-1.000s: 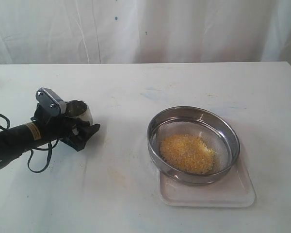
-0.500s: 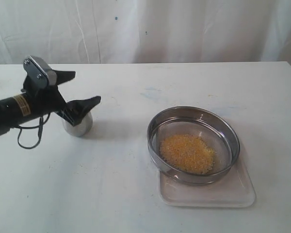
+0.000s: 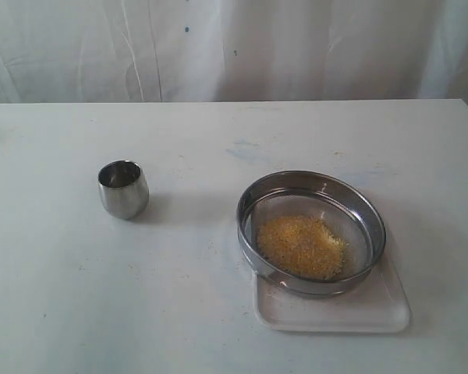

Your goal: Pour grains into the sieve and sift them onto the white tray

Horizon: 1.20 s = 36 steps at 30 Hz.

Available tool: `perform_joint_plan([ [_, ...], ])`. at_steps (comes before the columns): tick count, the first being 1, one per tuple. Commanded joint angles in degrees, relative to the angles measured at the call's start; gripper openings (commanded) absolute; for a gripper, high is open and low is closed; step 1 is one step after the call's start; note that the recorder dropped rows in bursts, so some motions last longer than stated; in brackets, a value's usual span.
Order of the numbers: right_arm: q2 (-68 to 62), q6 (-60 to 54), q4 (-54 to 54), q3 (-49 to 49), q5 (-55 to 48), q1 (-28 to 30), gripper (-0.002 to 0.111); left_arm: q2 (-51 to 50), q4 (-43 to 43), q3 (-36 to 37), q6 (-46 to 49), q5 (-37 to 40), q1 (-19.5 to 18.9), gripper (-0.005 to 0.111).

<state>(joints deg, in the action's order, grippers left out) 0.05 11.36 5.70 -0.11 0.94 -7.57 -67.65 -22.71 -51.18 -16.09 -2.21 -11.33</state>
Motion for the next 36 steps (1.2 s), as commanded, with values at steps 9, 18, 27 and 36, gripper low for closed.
perform_joint_plan([
  [9,-0.1,0.0,-0.2,0.1,0.4,0.2,0.0,32.6,10.3,30.0,-7.6,-3.0,-4.5,0.0],
  [18,-0.1,0.0,-0.2,0.1,0.4,0.2,0.0,60.9,10.7,37.1,-8.4,-2.8,-1.5,0.0],
  [27,-0.1,0.0,-0.2,0.1,0.1,0.2,0.0,67.7,11.5,40.8,-13.5,13.3,-0.5,0.0],
  [36,-0.1,0.0,-0.2,0.1,0.4,0.2,0.0,67.7,6.9,46.7,-20.6,12.0,0.5,0.0],
])
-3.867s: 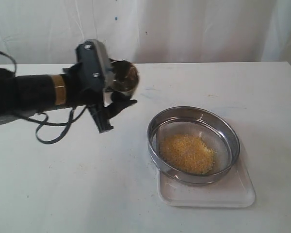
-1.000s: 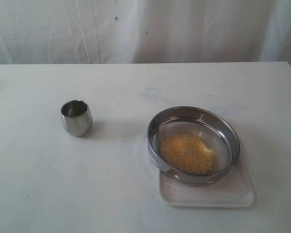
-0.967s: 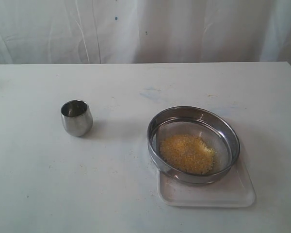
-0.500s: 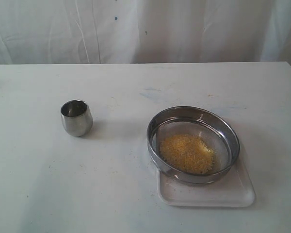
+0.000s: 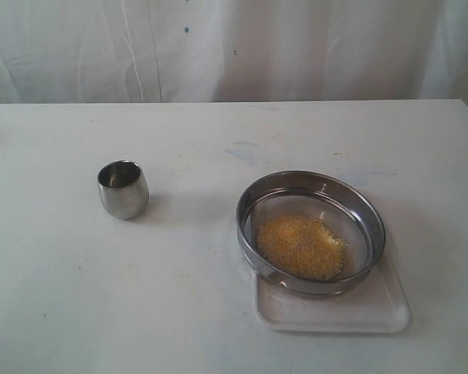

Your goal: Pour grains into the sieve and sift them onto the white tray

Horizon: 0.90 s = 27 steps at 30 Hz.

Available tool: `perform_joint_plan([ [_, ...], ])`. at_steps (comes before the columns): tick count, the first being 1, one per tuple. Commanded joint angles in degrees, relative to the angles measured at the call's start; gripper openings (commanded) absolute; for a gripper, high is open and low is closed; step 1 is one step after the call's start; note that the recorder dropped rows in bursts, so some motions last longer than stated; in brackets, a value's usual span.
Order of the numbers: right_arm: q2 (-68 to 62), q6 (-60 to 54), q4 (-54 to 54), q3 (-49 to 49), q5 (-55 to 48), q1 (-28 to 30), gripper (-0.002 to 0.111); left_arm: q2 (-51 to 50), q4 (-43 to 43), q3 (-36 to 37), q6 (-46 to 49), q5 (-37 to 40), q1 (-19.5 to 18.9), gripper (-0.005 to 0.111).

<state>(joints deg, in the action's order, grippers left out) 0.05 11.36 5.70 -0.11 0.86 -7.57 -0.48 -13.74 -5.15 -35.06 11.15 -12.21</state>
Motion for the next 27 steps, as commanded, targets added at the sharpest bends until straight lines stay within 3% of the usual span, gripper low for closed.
perform_joint_plan([
  [1,-0.1,0.0,-0.2,0.1,0.5,0.2,0.0,0.5,-2.5,0.7,-1.6,-1.2,2.5,0.0],
  [5,-0.1,0.0,-0.2,0.1,0.5,0.2,0.0,0.5,-6.5,0.7,-1.1,-3.3,11.1,0.0],
  [7,-0.1,0.0,-0.2,0.1,0.5,0.2,0.0,0.5,-8.6,0.7,-1.1,-4.1,12.9,0.0],
  [15,-0.1,0.0,-0.2,0.1,1.4,0.2,0.0,0.5,-9.7,0.7,-2.4,-1.3,9.8,0.0],
  [19,-0.1,0.0,-0.2,0.1,3.4,0.2,0.0,0.5,-10.8,0.7,-2.5,5.0,8.3,0.0],
  [22,-0.1,-0.6,-0.2,0.1,13.5,0.2,0.0,0.5,-11.7,0.7,-2.7,7.0,8.3,0.0],
  [25,-0.1,0.8,-0.2,-1.2,36.4,0.2,0.0,0.5,-12.7,0.7,-2.7,7.9,8.3,0.0],
  [27,-0.1,0.9,-0.3,-7.4,47.3,0.2,0.0,0.5,-12.7,0.7,-2.7,7.8,8.3,0.0],
])
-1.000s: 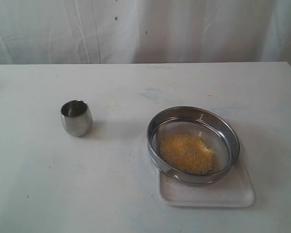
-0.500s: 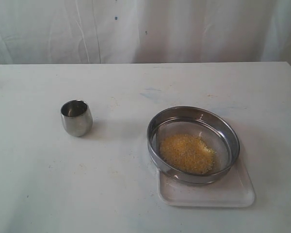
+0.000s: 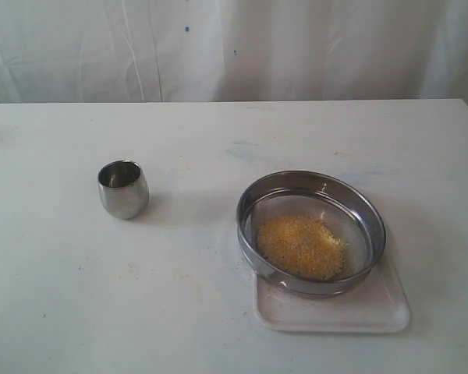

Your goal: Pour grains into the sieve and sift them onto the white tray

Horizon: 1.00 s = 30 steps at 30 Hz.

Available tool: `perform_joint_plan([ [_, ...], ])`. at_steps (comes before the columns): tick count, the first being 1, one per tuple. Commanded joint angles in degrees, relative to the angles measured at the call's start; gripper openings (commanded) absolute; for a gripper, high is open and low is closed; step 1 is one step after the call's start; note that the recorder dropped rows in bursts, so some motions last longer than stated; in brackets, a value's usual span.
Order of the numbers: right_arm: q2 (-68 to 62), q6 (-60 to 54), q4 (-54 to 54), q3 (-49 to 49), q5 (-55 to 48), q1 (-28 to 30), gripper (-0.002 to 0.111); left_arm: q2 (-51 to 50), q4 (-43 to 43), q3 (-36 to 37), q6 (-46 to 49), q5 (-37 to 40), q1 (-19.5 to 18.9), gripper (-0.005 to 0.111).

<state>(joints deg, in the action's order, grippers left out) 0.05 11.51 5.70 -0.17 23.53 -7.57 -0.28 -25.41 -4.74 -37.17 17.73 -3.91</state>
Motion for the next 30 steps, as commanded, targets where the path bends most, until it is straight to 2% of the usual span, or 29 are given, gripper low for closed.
perform_joint_plan([
  [1,-0.1,0.8,-0.6,-11.1,24.6,0.2,0.0,0.3,-1.0,0.3,-0.6,0.8,0.0,0.0],
  [4,-1.1,0.2,-6.6,-26.7,12.4,0.2,0.0,0.3,-0.8,0.3,-0.6,-2.0,0.0,0.0],
  [6,-5.5,-1.8,-15.8,-37.0,2.8,0.2,0.0,0.3,-0.8,0.3,-0.5,-3.6,0.0,0.0],
  [10,-17.2,-6.8,-31.4,-49.9,-14.1,0.2,0.0,0.3,-0.6,0.3,-0.5,-4.8,0.0,0.0],
  [16,-42.6,-9.7,-32.8,-54.3,-49.2,0.2,0.0,0.3,-0.7,0.3,-0.3,-5.3,0.0,0.0],
  [23,-72.6,-9.7,-22.5,-56.6,-83.6,0.2,0.0,0.3,-0.7,0.3,-0.2,-5.3,0.0,0.0],
  [26,-80.1,-10.1,-20.6,-58.7,-84.3,0.2,0.0,0.3,-0.7,0.3,-0.2,-5.3,0.0,0.0],
  [30,-86.3,-10.1,-18.5,-65.9,-74.2,0.2,0.001,0.3,-0.7,0.3,-0.2,-5.4,0.0,0.0],
])
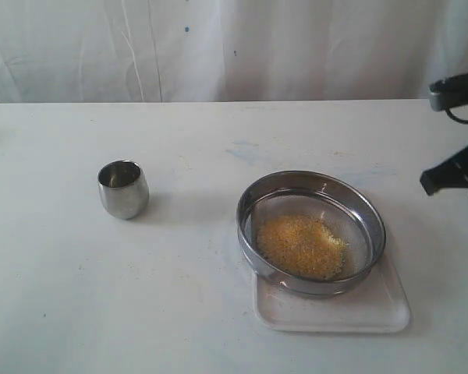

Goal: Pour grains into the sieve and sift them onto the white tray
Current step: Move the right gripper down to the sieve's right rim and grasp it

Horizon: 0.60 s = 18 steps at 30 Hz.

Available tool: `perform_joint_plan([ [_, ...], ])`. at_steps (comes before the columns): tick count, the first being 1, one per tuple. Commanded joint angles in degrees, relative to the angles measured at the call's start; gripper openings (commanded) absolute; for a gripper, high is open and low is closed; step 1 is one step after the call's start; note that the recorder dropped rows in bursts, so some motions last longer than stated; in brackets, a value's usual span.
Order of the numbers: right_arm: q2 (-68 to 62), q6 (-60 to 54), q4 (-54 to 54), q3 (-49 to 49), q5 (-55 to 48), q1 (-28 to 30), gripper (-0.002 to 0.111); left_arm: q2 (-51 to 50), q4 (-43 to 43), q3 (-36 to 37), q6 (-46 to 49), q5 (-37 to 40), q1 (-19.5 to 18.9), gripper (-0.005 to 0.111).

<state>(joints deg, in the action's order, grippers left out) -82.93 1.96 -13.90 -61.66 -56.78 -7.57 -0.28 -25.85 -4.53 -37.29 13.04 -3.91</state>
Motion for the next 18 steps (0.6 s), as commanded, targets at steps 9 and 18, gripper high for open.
perform_joint_plan([
  [9,-25.9,-10.9,25.8,-25.7,-3.2,6.8,0.05,0.3,-0.2,0.1,-0.1,-0.7,0.0,0.0],
  [18,-32.4,-14.6,29.8,-24.9,-4.5,5.3,0.05,0.3,-0.2,0.1,0.0,-0.7,0.0,0.0],
])
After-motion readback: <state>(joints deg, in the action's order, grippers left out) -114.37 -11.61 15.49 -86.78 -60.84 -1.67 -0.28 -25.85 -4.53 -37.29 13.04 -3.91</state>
